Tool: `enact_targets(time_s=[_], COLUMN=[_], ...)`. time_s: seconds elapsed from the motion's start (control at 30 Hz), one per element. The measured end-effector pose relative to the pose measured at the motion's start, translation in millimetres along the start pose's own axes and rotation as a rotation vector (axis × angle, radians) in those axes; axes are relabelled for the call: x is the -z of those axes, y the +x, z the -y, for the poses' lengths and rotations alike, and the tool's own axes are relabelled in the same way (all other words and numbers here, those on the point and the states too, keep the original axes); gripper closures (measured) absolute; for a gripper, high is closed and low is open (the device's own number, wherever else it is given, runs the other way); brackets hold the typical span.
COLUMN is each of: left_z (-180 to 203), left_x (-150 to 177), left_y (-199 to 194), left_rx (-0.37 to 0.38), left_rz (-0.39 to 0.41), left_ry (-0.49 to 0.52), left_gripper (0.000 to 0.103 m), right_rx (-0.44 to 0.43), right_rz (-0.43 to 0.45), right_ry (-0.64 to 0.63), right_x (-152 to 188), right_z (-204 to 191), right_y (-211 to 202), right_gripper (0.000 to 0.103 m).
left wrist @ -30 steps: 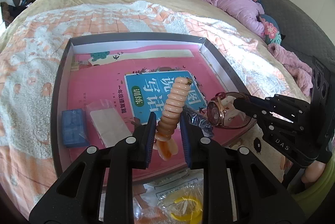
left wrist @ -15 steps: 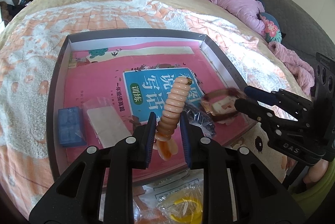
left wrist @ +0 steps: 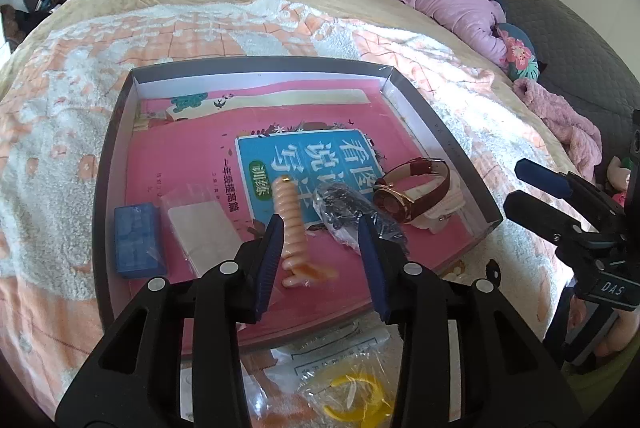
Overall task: Organize jewelry
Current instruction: 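Lower the brown watch into the tray with the right tool while the left tool releases the spiral tie there, then withdraw both tools from the tray toward the yellow bangles and earring card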
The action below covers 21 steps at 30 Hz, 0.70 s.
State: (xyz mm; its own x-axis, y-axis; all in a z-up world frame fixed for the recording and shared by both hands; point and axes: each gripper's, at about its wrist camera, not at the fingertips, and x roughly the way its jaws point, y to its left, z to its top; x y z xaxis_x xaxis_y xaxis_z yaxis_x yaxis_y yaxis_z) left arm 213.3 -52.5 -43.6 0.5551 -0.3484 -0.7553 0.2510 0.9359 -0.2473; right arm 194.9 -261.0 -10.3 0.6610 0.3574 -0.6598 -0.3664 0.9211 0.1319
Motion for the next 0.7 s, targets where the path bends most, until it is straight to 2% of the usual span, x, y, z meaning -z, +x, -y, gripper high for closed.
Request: enact_targets(time_s=[0.1,0.27,0.33,0.4,0.5,0.53,0.7], left_z=[1,2,2,1,-1,-2,-5], left_x=[0,-1,-1,-2,-4,-4,-6], left_y=[-5,-18,-23,-32,-42,-47,-67], left_rx=[-0.002,-0.013,-0.020,-0.031,-0.033,-0.036,-0.050], left_rz=[0.007,0.032,0.044,0.061,0.079,0.087,0.124], left_ry=[-0.001,-0.006,-0.013,-0.026,-0.044,-0.050,-0.068], left_gripper=[0.068,0.052,0.035,0.023,0.012,0.010,0.010], right_rx=[0.008,0.010,0.014,0.015,0.013,0.015,0.011], right_rz=[0.019,0.042,0.051,0.064,0.077,0.081,0.097], right_ry=[0.012,0.029,0.034,0.044,0.051,0.052,0.054], right_x=[0,0,0,0,-1,-1,-1], right_z=[0,2,2,2,1,0,-4], right_y=[-9,-21,-26,-32,-39,-41,-51], right_gripper=[0.021,0.019,0.017,0.013,0.012,0.012,0.012])
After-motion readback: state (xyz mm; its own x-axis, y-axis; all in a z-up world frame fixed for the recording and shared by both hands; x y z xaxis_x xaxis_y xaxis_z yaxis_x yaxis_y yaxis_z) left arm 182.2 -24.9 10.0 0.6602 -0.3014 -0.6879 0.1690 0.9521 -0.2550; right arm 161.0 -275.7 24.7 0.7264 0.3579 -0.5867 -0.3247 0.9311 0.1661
